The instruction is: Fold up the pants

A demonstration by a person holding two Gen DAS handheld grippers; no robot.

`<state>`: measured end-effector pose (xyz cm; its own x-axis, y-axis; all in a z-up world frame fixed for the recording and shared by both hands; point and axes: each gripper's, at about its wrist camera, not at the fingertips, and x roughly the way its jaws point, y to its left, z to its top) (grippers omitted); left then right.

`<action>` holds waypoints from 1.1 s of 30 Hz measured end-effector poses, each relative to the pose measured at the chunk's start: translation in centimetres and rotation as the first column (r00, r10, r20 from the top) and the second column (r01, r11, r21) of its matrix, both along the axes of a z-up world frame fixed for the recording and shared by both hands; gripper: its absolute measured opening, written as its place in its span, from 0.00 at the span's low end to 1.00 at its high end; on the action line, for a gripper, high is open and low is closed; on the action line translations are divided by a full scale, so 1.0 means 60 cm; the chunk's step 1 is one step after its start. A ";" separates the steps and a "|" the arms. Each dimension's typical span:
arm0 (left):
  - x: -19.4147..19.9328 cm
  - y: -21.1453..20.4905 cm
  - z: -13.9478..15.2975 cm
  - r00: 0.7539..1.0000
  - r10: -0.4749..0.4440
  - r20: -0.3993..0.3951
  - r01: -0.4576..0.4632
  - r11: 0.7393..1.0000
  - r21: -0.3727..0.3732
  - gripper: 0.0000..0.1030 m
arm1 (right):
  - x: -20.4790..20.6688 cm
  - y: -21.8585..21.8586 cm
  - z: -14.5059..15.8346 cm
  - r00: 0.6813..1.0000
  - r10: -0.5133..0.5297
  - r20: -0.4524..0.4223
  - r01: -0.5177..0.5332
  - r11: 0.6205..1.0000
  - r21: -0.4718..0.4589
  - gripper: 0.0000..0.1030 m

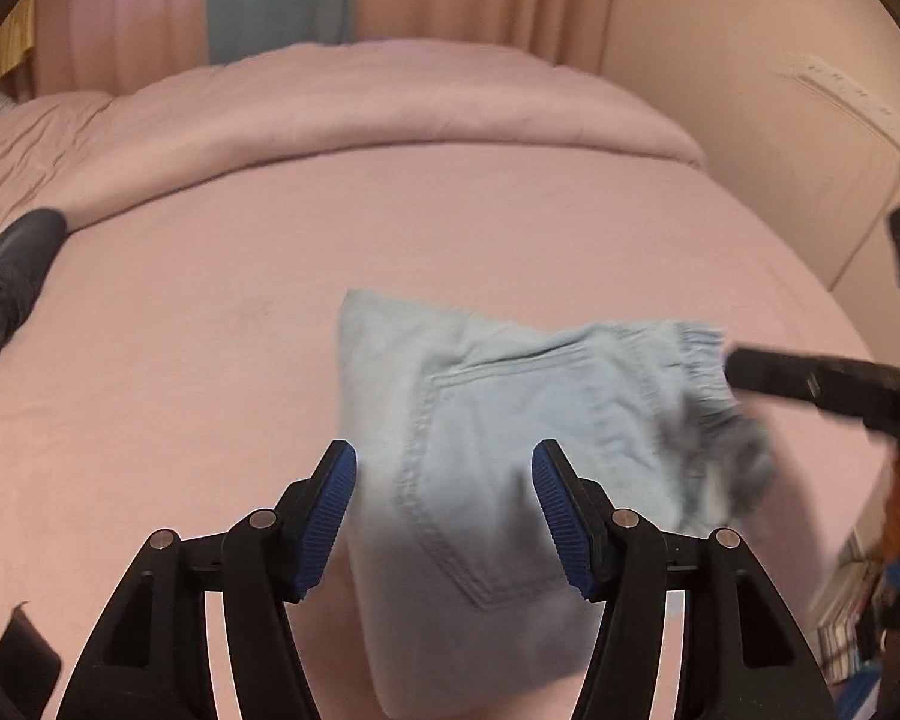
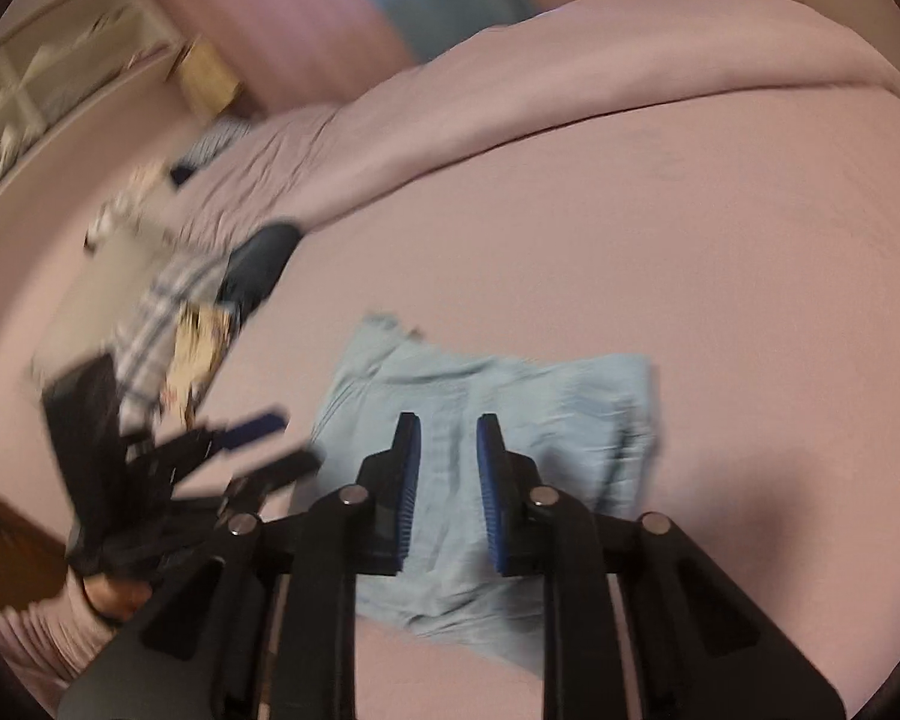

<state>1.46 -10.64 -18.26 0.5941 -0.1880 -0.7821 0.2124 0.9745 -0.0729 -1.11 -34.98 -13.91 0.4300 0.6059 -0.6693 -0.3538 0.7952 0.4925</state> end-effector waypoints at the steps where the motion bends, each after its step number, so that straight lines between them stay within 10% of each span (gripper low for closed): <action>1: 0.006 0.000 -0.012 1.000 0.011 -0.023 -0.011 1.000 0.013 0.59 | 0.000 0.006 -0.010 1.000 0.019 -0.003 -0.019 1.000 -0.019 0.16; 7: 0.011 -0.006 -0.052 0.996 0.003 -0.087 0.001 0.999 0.052 0.59 | -0.031 0.019 -0.097 0.998 0.023 -0.054 -0.036 0.968 -0.250 0.12; 16: 0.009 0.009 -0.052 0.994 0.003 -0.111 0.000 1.000 0.023 0.59 | -0.031 0.012 -0.104 0.996 0.040 -0.074 -0.056 0.970 -0.235 0.15; 22: -0.037 0.078 -0.043 0.989 0.032 -0.143 -0.050 0.991 -0.126 0.59 | -0.014 0.027 -0.026 0.997 0.068 -0.039 -0.071 0.994 -0.078 0.42; 33: -0.085 0.133 -0.090 0.952 -0.047 -0.304 -0.091 0.901 -0.425 0.59 | 0.167 0.195 -0.060 0.970 0.165 -0.177 -0.166 0.986 0.014 0.46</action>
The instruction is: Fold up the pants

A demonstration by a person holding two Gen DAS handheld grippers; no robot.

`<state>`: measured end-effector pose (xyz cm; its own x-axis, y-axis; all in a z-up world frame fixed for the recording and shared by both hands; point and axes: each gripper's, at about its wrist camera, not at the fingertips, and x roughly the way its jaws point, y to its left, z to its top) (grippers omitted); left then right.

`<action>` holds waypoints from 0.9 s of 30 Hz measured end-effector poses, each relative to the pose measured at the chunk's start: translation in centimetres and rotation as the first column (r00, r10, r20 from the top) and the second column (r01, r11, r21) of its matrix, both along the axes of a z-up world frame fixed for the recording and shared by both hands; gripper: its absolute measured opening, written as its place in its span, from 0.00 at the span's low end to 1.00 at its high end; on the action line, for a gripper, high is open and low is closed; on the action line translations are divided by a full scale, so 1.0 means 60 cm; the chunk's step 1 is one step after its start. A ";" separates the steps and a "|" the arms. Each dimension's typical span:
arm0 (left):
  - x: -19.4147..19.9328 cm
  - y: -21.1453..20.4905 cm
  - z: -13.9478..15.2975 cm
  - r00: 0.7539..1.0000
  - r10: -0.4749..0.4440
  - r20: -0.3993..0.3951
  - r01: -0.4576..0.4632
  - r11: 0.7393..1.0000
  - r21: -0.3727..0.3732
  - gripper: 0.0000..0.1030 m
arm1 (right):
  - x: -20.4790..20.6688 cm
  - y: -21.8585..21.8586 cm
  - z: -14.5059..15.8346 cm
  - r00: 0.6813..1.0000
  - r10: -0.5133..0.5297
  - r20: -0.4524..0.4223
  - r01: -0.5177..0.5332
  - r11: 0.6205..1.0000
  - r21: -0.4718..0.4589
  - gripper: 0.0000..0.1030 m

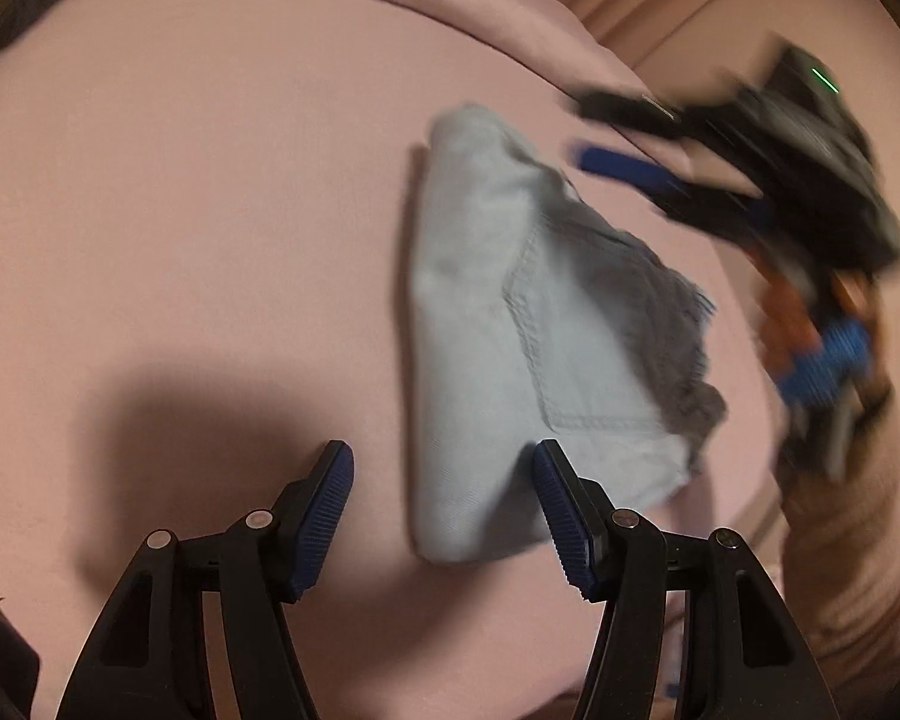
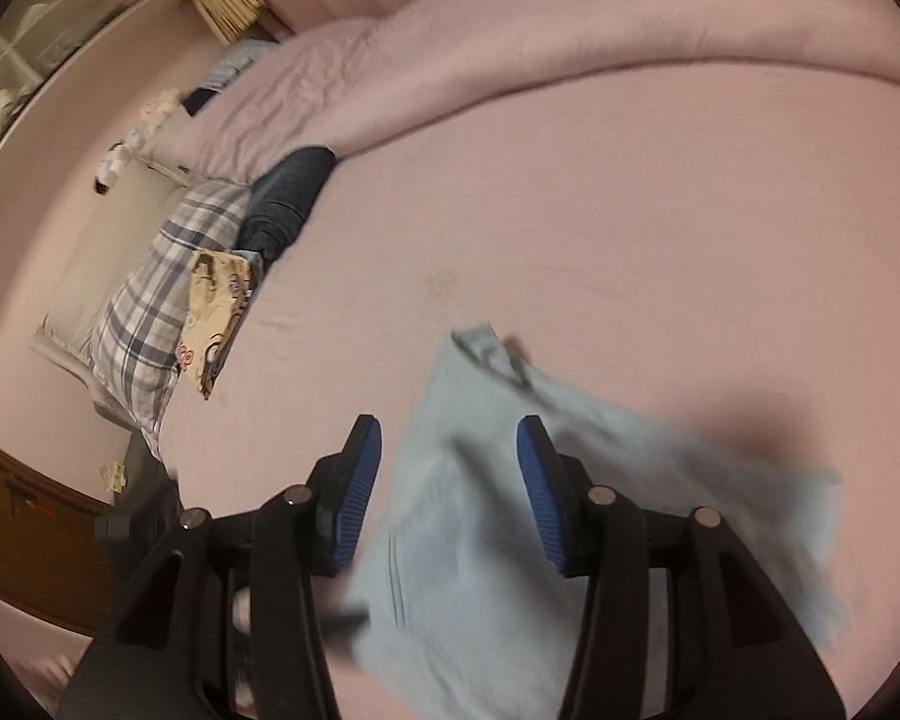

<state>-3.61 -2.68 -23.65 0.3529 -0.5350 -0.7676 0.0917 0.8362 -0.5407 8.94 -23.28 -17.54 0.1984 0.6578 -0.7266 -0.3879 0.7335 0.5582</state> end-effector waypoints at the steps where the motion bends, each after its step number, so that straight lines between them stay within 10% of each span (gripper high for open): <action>1: -0.001 -0.005 -0.001 1.000 -0.018 -0.004 0.018 1.000 -0.020 0.59 | 0.020 0.018 -0.011 0.999 0.011 -0.035 -0.011 1.000 -0.005 0.46; 6: 0.003 -0.020 -0.013 0.999 -0.049 -0.013 0.049 0.998 -0.028 0.33 | 0.054 0.066 -0.044 0.979 0.096 -0.182 -0.110 0.992 -0.068 0.39; 7: 0.001 -0.020 -0.012 0.999 -0.049 -0.005 0.049 0.998 -0.032 0.31 | 0.059 0.075 -0.050 0.977 0.104 -0.188 -0.124 0.988 -0.094 0.20; 16: -0.019 -0.033 -0.015 0.999 -0.042 0.001 0.042 0.999 0.016 0.24 | 0.086 0.155 -0.103 0.973 0.141 -0.181 -0.188 0.941 -0.279 0.10; 20: -0.045 -0.036 -0.004 0.997 -0.075 -0.013 0.075 0.997 0.021 0.24 | 0.085 0.148 -0.090 0.982 0.113 -0.149 -0.149 0.954 -0.259 0.11; 22: -0.063 -0.029 0.013 0.995 -0.098 0.001 0.098 0.995 0.031 0.24 | 0.083 0.113 -0.059 0.995 0.067 -0.079 -0.083 0.970 -0.228 0.27; 27: -0.067 -0.006 0.085 0.984 -0.095 0.149 0.085 0.994 0.070 0.24 | 0.022 0.016 0.036 0.993 0.021 0.112 0.003 0.977 -0.213 0.30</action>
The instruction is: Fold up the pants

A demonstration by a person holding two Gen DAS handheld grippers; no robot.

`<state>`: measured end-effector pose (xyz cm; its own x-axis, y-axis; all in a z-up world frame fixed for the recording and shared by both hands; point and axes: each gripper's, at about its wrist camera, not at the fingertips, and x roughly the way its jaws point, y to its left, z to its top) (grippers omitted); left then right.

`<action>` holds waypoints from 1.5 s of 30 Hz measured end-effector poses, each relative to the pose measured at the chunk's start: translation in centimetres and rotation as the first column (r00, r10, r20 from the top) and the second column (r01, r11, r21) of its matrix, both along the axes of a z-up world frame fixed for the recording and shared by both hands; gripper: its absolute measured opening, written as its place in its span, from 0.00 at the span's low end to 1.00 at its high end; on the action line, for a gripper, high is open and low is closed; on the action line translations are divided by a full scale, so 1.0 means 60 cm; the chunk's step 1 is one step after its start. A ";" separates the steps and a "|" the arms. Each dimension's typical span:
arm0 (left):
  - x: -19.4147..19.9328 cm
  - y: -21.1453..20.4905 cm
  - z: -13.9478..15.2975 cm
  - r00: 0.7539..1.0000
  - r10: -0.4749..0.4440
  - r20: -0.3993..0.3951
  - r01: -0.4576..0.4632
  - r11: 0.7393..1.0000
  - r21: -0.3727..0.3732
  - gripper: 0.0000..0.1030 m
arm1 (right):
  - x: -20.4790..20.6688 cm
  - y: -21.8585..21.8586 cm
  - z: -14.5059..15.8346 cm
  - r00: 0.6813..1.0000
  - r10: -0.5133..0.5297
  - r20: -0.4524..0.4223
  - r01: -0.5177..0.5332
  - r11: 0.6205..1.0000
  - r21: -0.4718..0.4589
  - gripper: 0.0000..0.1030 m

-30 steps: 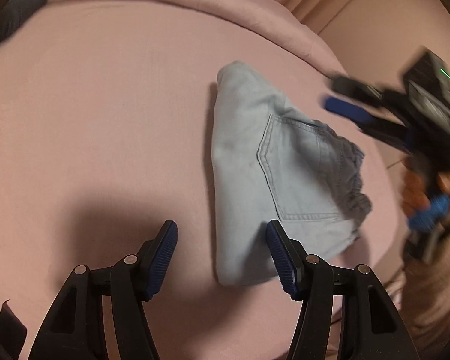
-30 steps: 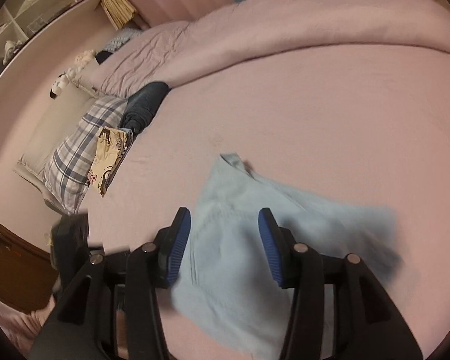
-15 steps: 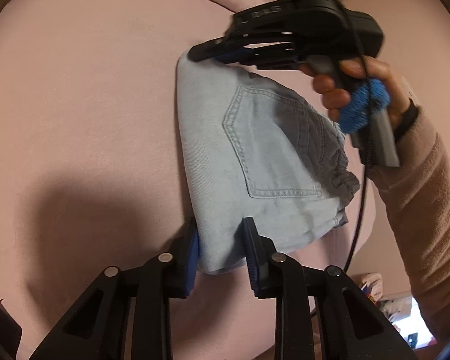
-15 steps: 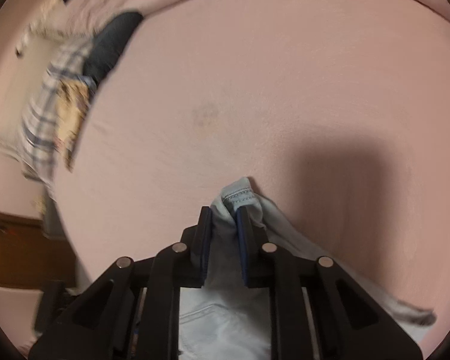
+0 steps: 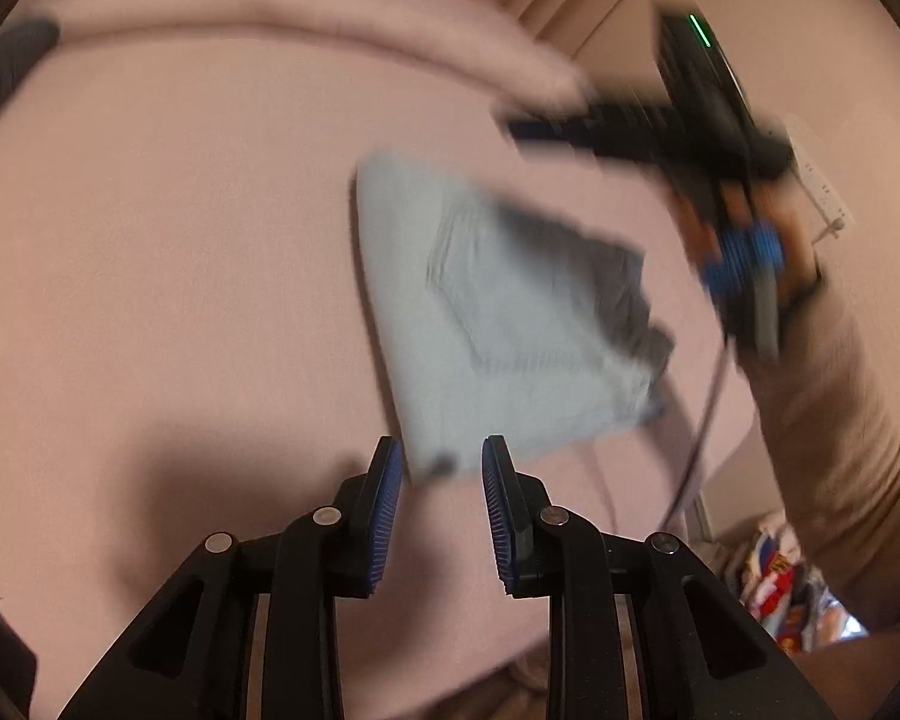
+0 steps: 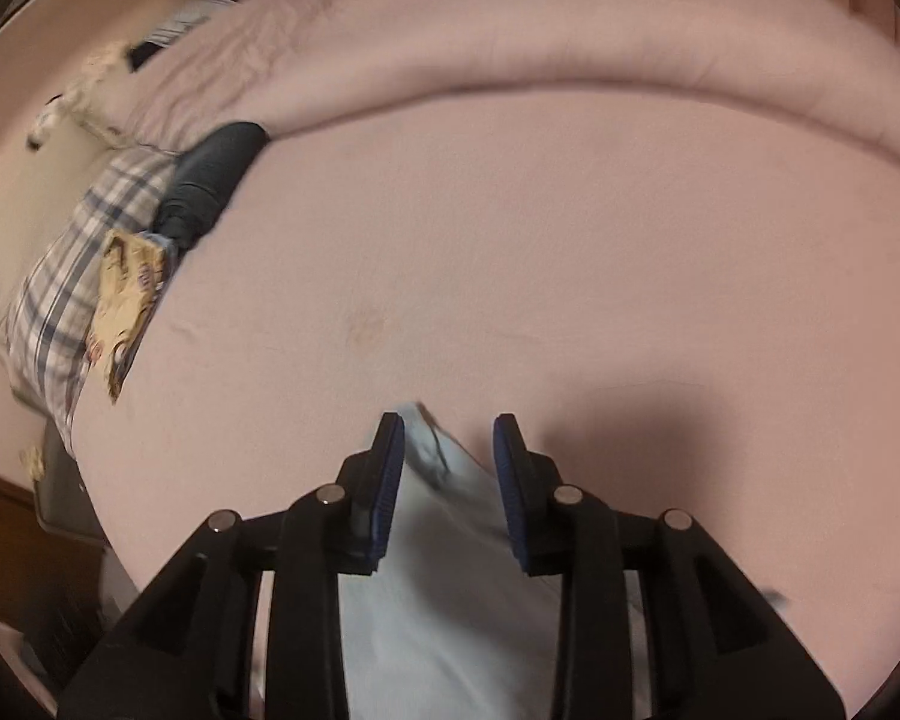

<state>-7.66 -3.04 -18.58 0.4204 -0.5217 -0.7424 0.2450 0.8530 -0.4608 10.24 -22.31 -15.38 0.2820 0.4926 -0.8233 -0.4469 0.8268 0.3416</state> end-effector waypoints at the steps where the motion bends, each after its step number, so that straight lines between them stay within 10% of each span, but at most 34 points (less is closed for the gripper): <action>1: 0.012 -0.006 0.015 0.999 0.003 0.038 -0.003 1.000 0.003 0.24 | -0.018 -0.010 0.008 1.000 0.023 0.017 -0.024 1.000 0.006 0.30; 8: 0.098 -0.101 -0.002 0.993 -0.079 0.090 0.066 0.989 0.134 0.24 | -0.181 -0.093 -0.021 0.988 0.137 0.069 -0.127 0.983 -0.129 0.29; 12: 0.127 -0.139 -0.064 0.997 -0.078 -0.005 0.077 0.968 0.240 0.24 | -0.259 -0.152 -0.068 0.989 0.098 0.107 -0.071 0.968 -0.240 0.22; 17: 0.117 -0.123 -0.038 0.998 -0.064 -0.004 0.063 0.972 0.225 0.28 | -0.274 -0.197 -0.063 0.992 -0.004 0.125 0.016 0.995 -0.097 0.26; 22: 0.080 -0.038 -0.007 0.999 0.039 0.018 -0.041 0.994 0.098 0.77 | -0.259 -0.268 -0.051 0.980 -0.200 -0.018 0.199 0.956 0.214 0.62; 28: 0.089 -0.009 -0.041 0.987 0.120 -0.107 -0.126 0.990 -0.056 0.78 | -0.233 -0.335 -0.121 0.909 -0.324 -0.263 0.406 0.833 0.377 0.67; 41: 0.129 -0.013 -0.092 0.970 0.093 -0.224 -0.153 0.952 -0.267 0.76 | -0.205 -0.318 -0.157 0.889 -0.264 -0.373 0.396 0.853 0.341 0.68; 45: 0.130 -0.012 -0.101 0.966 0.124 -0.229 -0.173 0.963 -0.208 0.33 | -0.187 -0.294 -0.160 0.898 -0.241 -0.368 0.368 0.870 0.328 0.66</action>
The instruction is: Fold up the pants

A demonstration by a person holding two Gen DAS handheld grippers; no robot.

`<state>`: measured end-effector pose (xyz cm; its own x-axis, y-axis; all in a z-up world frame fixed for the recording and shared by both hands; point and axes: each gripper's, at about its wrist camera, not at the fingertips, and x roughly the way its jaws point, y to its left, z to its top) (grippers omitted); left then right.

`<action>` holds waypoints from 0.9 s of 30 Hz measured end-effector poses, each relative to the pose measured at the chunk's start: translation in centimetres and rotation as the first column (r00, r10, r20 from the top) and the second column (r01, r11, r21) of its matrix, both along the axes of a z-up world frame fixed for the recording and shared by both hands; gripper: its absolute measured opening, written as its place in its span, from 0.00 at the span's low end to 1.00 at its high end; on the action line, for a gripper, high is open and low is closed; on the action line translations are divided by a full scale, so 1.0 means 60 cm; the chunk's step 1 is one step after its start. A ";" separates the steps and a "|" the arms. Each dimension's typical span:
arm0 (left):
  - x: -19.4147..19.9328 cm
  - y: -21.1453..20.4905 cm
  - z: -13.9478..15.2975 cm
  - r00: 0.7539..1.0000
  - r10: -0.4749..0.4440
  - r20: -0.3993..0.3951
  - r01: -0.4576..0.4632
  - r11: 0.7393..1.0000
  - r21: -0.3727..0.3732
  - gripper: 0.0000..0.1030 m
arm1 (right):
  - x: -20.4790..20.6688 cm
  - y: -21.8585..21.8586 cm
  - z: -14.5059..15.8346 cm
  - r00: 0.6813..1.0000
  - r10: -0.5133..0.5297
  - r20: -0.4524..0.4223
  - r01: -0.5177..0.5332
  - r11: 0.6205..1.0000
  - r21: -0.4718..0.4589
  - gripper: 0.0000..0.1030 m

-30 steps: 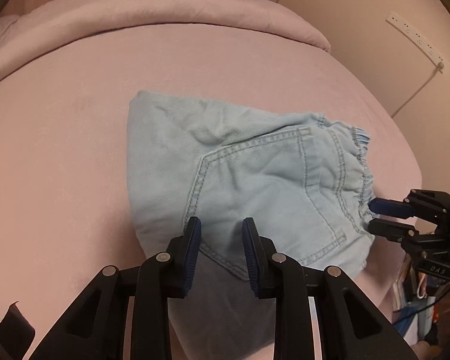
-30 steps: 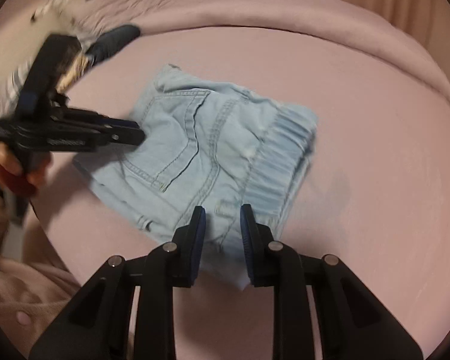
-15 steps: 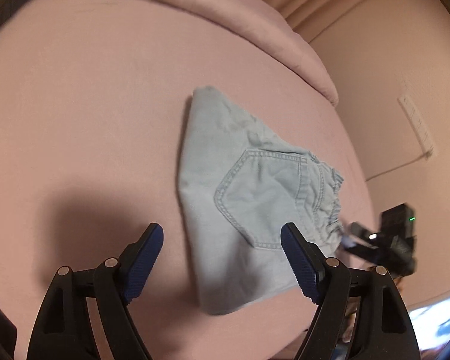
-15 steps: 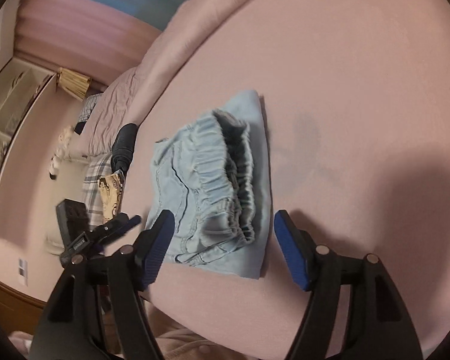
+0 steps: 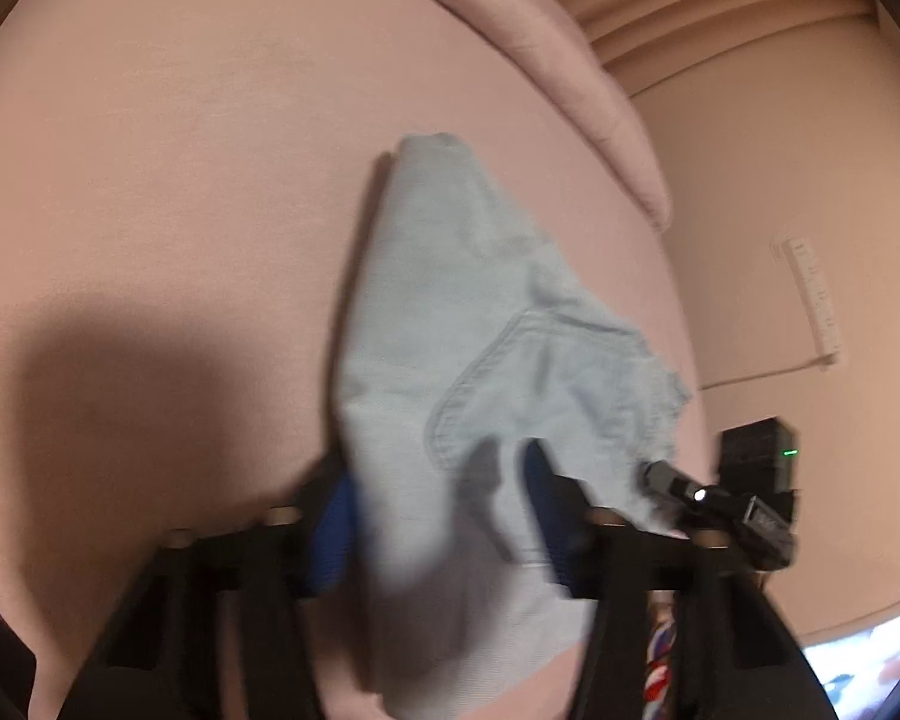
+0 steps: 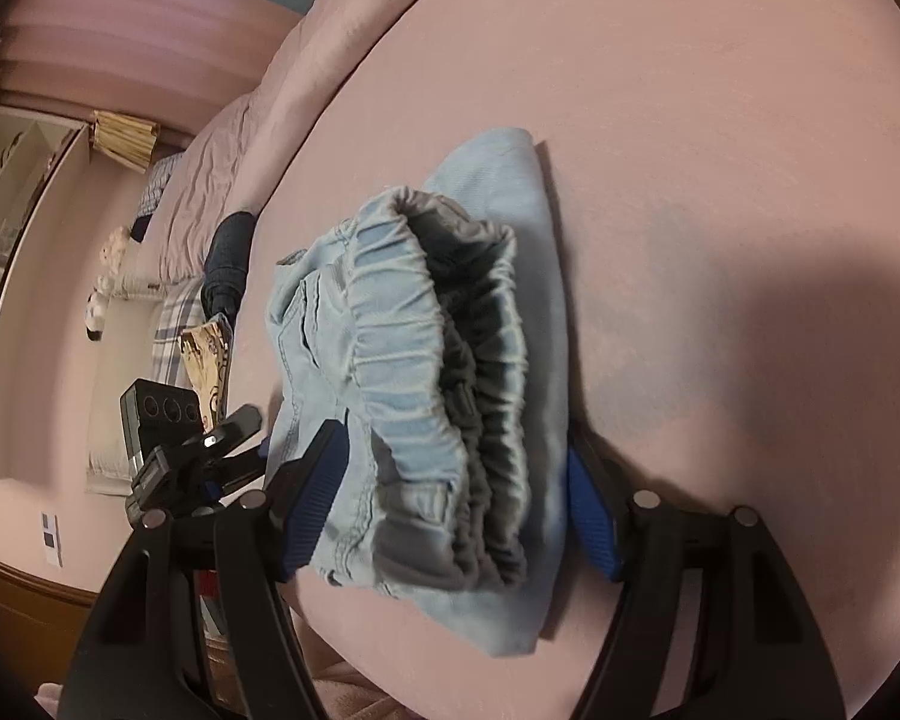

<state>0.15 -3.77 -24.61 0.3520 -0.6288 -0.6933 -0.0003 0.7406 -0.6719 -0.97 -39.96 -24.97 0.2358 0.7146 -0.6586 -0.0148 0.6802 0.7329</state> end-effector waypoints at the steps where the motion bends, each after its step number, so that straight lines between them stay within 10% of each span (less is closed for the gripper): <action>1: -0.003 0.003 0.001 1.000 0.005 0.003 -0.005 1.000 0.020 0.30 | 0.001 0.005 0.001 1.000 0.003 0.012 -0.003 1.000 -0.018 0.56; 7: -0.016 -0.011 0.021 0.998 -0.007 0.056 0.002 0.996 0.094 0.19 | -0.010 0.032 0.012 0.996 0.006 0.089 0.003 0.994 -0.108 0.36; 27: -0.015 0.066 0.163 0.944 -0.004 0.331 -0.103 0.946 0.306 0.13 | 0.055 0.160 0.157 0.898 0.164 0.407 -0.065 0.967 -0.247 0.33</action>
